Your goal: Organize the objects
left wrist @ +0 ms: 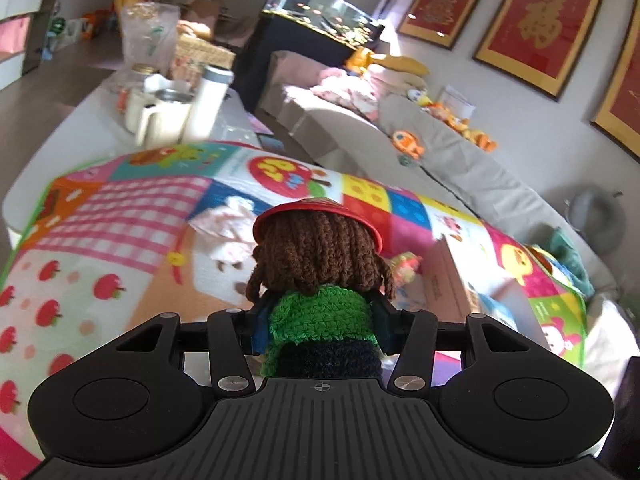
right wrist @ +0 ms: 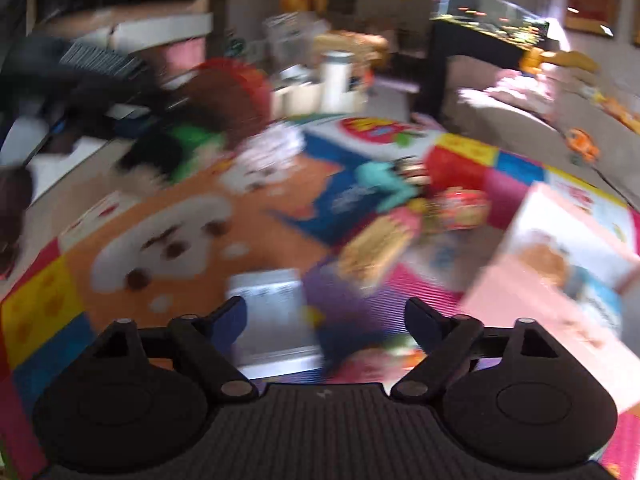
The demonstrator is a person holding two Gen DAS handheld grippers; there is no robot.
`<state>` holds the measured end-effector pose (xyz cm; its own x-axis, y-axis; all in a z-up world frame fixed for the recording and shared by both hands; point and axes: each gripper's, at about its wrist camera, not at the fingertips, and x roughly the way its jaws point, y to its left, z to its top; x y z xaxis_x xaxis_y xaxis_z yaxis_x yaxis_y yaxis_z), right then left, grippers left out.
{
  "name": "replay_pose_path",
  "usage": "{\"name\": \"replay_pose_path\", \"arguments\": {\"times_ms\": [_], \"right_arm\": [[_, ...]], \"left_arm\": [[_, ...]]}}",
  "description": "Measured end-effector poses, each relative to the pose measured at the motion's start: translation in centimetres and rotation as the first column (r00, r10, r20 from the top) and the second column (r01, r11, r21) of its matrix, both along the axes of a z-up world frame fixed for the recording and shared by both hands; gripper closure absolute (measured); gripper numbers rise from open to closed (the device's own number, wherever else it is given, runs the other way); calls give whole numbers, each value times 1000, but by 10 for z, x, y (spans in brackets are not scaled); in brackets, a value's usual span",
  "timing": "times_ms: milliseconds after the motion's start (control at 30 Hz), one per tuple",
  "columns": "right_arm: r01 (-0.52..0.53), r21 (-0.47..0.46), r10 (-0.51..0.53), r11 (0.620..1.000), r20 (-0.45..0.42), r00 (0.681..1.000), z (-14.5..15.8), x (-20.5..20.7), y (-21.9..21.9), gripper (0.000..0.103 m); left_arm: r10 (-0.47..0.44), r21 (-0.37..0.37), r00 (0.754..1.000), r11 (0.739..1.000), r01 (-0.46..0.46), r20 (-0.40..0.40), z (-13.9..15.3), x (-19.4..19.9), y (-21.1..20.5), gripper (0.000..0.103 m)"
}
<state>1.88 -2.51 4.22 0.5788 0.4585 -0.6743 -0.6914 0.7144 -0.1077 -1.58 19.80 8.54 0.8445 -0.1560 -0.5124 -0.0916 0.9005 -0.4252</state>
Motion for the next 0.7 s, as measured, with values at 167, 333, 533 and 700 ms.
{"name": "replay_pose_path", "arguments": {"times_ms": [167, 333, 533, 700], "right_arm": [[-5, -6, 5, 1000, -90, 996, -8, 4, 11, 55], [73, -16, -73, 997, -52, 996, 0, -1, -18, 60], [180, -73, -173, 981, 96, 980, 10, -15, -67, 44], [229, -31, -227, 973, 56, 972, 16, -6, -92, 43]], "left_arm": [[-43, 0, 999, 999, 43, 1, -2, -3, -10, 49], [-78, 7, 997, 997, 78, -23, -8, -2, -21, 49], [-112, 22, 993, 993, 113, -46, -16, -1, -34, 49], [-92, 23, 995, 995, 93, -39, -14, -3, -34, 49]]}}
